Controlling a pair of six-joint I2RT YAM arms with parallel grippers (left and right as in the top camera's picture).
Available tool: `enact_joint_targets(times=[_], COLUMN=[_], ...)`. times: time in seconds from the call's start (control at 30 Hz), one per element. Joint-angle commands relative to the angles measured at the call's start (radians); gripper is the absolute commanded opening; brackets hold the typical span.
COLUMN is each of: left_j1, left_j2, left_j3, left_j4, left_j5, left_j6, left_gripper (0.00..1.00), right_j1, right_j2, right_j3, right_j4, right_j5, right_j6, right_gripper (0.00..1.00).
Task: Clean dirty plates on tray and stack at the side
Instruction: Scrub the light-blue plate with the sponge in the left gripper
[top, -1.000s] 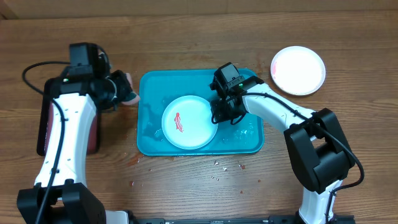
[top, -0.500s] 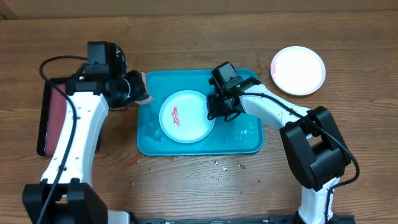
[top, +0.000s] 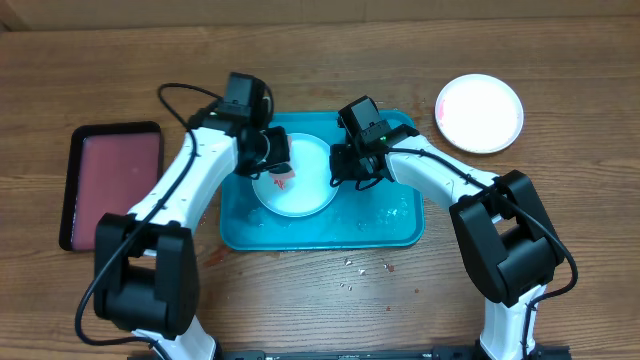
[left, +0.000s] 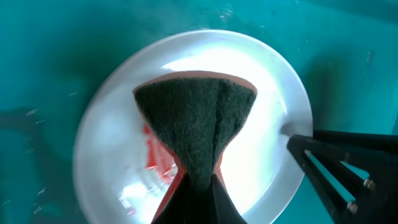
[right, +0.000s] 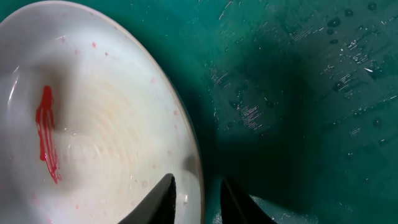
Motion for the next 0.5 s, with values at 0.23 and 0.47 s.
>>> enact_joint_targets(times=[0.23, 0.47], left_j1=[-0.077, -0.107], left_j2=[0.058, 0.09], left_j3=[0.003, 0.003], left_j4=[0.029, 0.089], left_j5=[0.019, 0.0], left_j6=[0.014, -0.008], left_gripper=[0.04, 0.04], right_j1=[0.003, 0.003], right_j2=[0.014, 0.014], right_j3=[-0.001, -0.002], right_j4=[0.0, -0.009], right_j5=[-0.043, -0.031], right_j6=[0.012, 0.012], right_gripper=[0.04, 0.04])
